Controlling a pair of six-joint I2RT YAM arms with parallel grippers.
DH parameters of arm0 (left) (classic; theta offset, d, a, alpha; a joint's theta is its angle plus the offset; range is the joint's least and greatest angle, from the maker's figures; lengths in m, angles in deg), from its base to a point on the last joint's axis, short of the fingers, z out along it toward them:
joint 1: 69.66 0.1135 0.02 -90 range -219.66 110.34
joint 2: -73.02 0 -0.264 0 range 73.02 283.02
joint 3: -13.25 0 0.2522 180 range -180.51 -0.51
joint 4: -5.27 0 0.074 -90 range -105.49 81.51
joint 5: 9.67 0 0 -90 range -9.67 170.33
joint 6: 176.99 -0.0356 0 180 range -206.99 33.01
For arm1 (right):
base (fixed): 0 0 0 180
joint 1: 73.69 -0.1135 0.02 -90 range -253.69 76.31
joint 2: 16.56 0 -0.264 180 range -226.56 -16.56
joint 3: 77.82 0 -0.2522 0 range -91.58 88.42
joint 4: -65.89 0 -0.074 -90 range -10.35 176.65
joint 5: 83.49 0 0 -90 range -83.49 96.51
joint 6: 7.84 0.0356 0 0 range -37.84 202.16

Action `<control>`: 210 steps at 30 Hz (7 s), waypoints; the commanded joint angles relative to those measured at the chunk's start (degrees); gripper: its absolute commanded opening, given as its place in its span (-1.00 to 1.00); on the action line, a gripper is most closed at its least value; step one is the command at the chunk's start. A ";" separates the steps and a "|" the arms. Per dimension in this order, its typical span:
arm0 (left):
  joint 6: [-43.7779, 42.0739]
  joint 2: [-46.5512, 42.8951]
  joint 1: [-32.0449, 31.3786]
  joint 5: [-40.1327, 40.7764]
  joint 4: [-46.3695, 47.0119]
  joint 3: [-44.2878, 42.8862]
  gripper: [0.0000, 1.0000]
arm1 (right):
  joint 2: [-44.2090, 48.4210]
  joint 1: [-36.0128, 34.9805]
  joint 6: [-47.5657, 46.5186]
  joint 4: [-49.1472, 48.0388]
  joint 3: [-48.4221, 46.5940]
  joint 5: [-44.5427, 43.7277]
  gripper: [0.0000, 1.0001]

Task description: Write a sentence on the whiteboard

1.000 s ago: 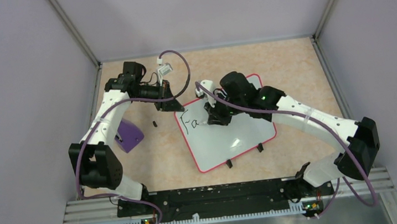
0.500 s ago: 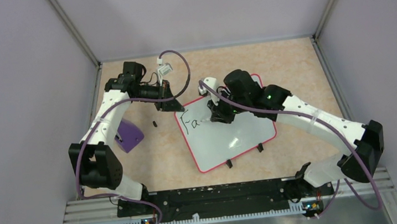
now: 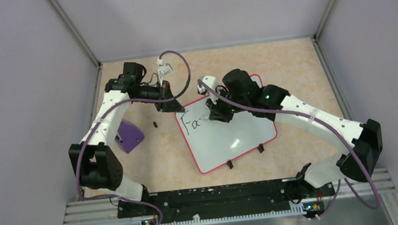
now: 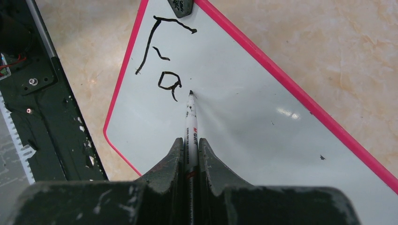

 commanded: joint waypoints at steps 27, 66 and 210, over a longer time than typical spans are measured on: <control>-1.17 -0.77 0.11 -1.05 0.39 0.63 -1.00 | 0.42 0.87 -0.65 0.06 1.17 1.65 -1.00; -1.43 -1.12 0.11 -1.45 0.16 0.51 -1.00 | -1.14 1.20 -0.15 -0.30 -5.84 0.24 -1.00; -2.14 -0.69 0.03 -0.93 0.79 1.62 -1.00 | 3.97 5.42 0.06 0.25 3.90 5.81 -1.00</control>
